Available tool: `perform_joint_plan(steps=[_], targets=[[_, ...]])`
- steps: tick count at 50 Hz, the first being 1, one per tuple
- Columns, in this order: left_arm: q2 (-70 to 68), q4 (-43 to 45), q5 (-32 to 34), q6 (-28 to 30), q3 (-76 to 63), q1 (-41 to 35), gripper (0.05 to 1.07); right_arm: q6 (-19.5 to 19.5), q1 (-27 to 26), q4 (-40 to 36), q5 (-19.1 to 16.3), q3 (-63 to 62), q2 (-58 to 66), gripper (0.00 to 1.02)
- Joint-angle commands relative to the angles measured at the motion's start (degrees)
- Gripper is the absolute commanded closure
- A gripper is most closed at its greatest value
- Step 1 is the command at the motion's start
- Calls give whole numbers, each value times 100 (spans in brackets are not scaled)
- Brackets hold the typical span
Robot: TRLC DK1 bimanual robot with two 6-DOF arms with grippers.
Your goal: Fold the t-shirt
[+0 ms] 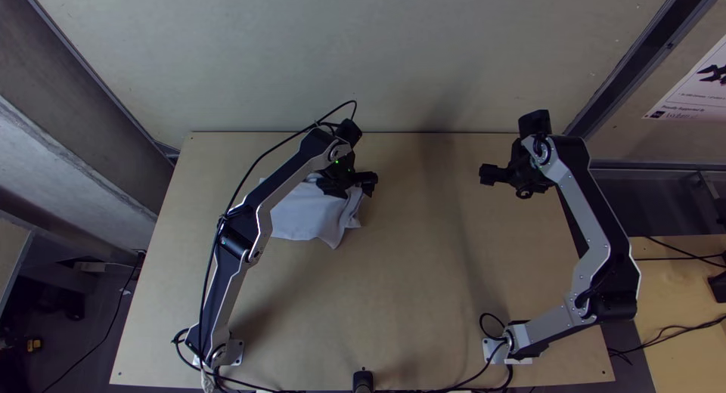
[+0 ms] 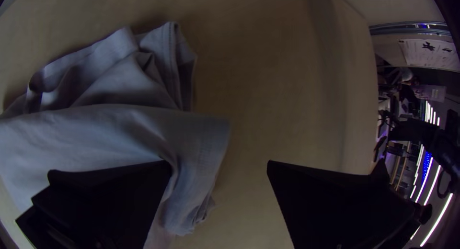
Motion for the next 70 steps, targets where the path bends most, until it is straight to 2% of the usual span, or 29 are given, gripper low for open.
perform_joint_plan(steps=[1, 12, 21, 31, 36, 42, 48, 54, 62, 70], targets=[[-11, 224, 155, -157, 161, 45, 10, 99, -4, 7, 38, -90, -206, 3], [-573, 417, -215, 405, -76, 415, 10, -24, -65, 139, 38, -2, -329, 3], [-1241, 399, -812, 1179, -524, 977, 10, -472, -241, 280, 47, 297, -320, 3], [-2032, 347, -935, 1882, -990, 1751, 10, -323, -373, 403, 38, 877, -153, 3], [-2331, 329, -935, 2102, -1060, 2146, 10, -375, -417, 640, 38, 1062, -153, 3], [-2691, 426, -970, 2471, -1166, 2638, 10, -586, -399, 1211, 47, 1123, -364, 3], [-3105, 566, -1032, 2770, -1377, 3060, 10, -1017, -355, 1765, 47, 1114, -733, 3], [-3808, 1129, -1032, 3086, -1922, 3324, 10, -1307, -320, 2292, 47, 1000, -1199, 4], [-4678, 1735, -1093, 3095, -2554, 3552, 10, -1658, -329, 3426, 47, 473, -2025, 4], [-5662, 2649, -1155, 3051, -3548, 3869, 10, -1966, -320, 4112, 47, -116, -2808, 4]])
